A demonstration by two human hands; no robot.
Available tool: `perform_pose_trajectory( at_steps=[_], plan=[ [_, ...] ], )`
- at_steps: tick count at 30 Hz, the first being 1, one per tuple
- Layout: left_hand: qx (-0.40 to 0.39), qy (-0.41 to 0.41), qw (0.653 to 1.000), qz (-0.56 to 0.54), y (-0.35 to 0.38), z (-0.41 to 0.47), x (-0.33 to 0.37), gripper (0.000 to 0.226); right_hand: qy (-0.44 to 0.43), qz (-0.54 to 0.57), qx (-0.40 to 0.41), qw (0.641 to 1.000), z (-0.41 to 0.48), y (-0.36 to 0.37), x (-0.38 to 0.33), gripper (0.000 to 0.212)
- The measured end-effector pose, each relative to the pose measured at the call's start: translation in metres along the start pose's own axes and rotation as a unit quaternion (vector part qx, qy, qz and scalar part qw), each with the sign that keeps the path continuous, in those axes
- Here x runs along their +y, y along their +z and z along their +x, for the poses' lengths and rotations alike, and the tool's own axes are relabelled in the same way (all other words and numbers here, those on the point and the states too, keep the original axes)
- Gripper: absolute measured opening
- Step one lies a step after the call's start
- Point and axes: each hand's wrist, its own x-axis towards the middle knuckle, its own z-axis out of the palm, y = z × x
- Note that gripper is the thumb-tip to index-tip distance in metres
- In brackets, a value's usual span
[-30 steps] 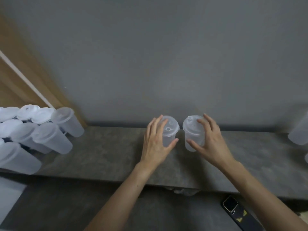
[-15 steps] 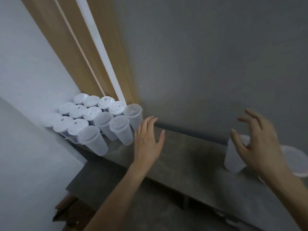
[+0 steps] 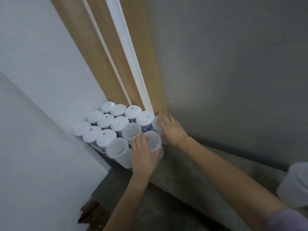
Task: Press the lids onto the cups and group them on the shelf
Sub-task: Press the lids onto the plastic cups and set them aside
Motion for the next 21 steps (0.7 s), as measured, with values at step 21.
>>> perform_pose_trajectory(
  at_steps=[21],
  plan=[
    [-0.167, 0.142, 0.942, -0.255, 0.042, -0.044, 0.151, 0.074, 0.239, -0.121, 0.197, 0.943, -0.247, -0.037, 0.098, 0.052]
  ],
)
